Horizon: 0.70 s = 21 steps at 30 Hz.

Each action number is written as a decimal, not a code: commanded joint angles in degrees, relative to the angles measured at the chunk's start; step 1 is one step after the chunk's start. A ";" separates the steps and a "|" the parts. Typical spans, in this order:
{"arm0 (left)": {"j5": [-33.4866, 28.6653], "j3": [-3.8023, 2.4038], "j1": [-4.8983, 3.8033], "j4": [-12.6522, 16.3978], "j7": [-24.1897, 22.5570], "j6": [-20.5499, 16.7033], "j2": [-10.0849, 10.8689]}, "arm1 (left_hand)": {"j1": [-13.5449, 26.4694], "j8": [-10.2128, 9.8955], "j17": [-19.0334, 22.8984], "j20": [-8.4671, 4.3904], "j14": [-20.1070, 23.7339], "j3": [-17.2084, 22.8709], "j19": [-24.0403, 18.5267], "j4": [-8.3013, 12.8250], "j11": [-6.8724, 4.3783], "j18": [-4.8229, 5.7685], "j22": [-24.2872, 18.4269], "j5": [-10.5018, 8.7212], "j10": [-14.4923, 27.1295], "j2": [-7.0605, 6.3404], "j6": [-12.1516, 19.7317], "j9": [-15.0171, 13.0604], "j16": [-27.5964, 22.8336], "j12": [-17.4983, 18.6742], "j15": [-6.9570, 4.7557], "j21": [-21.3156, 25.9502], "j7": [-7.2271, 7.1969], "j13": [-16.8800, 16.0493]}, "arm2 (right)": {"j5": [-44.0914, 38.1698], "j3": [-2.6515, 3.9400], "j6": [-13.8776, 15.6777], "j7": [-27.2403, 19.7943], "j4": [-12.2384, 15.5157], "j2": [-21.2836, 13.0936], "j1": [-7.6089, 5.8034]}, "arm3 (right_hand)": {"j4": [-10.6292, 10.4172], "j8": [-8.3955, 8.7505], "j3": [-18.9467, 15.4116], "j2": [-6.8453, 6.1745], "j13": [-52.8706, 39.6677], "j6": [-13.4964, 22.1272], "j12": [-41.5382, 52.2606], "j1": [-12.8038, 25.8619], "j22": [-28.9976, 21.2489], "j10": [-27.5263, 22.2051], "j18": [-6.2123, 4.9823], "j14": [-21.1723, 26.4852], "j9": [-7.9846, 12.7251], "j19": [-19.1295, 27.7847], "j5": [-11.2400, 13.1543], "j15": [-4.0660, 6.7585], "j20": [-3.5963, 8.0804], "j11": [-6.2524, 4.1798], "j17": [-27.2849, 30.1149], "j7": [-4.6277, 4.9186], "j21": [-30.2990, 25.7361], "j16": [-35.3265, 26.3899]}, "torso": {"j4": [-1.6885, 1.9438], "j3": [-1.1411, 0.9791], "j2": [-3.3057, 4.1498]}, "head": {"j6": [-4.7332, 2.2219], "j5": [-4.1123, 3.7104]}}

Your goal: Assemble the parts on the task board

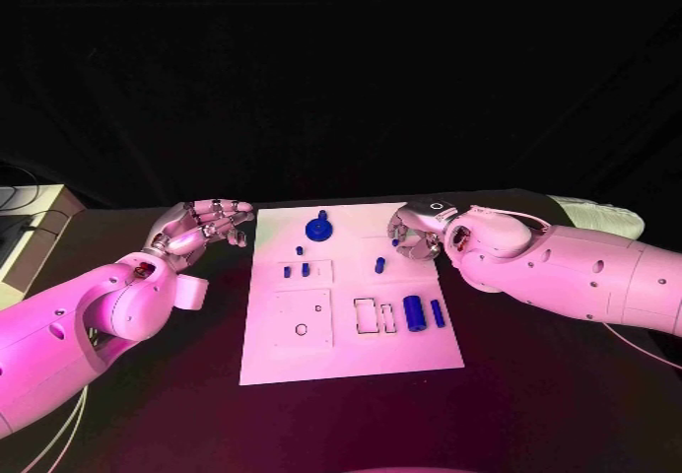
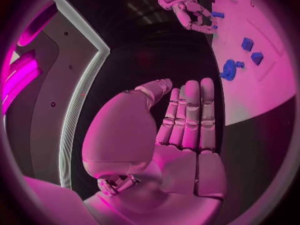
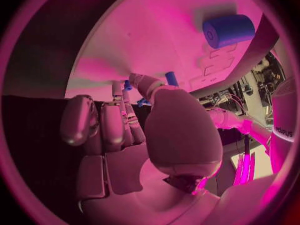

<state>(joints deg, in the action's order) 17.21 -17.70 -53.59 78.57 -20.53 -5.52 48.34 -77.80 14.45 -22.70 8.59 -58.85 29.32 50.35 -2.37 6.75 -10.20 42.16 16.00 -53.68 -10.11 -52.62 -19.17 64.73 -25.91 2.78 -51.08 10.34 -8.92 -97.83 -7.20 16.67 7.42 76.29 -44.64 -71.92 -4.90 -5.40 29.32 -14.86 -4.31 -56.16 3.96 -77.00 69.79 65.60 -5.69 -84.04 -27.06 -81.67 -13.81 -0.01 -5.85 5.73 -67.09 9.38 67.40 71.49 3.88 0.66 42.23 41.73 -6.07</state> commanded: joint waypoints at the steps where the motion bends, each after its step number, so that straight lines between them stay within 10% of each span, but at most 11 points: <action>1: -1.17 -0.06 0.04 0.20 -1.21 0.80 0.00 | 0.63 0.19 0.11 -0.11 0.44 -0.33 -0.11 -0.14 0.11 -0.36 -0.14 -0.02 -0.26 -0.09 0.26 -0.08 -0.48 -0.07 0.04 0.38 -0.19 0.13 | -1.44 -0.28 -1.43 0.80 -0.31 0.26 0.52 | -0.44 -0.24 1.54 0.56 0.07 -0.92 0.31 -0.71 0.74 0.91 0.90 -2.46 0.11 -0.51 0.96 -0.33 -0.05 -0.25 -0.17 -0.11 0.80 0.75 | -0.06 -0.14 0.01 | 0.10 0.22; 21: -1.16 -0.07 0.04 0.08 -0.44 1.18 0.03 | 0.17 0.28 0.33 -0.09 0.53 -0.44 0.16 -0.12 0.24 -0.35 -0.64 0.03 0.12 -0.06 0.55 -0.08 -0.94 0.20 0.11 1.03 -0.05 0.37 | -0.93 -0.32 -1.81 0.44 -0.74 1.45 0.60 | -1.26 -1.90 5.27 1.92 0.02 -4.12 0.36 -0.73 3.45 3.22 1.36 -2.31 -0.59 -1.10 1.89 0.30 0.45 -1.11 -0.34 -1.20 3.48 2.59 | -0.06 -0.08 0.02 | 0.63 0.19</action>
<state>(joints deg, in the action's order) 16.49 -17.71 -53.56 78.54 -20.55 -5.45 48.39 -77.80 14.45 -22.46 8.60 -58.65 29.17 50.36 -2.53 6.75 -10.20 41.56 16.00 -53.67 -10.11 -52.41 -19.16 64.19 -25.91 2.98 -50.42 10.13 -8.64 -98.41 -7.17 17.34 8.05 75.45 -43.46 -71.84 -6.16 -7.07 34.24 -13.05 -4.40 -59.82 4.68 -78.04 73.21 68.57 -4.81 -84.04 -27.56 -82.48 -12.10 -0.01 -5.45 4.81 -67.51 8.16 70.82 73.89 3.82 0.56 42.24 42.22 -5.91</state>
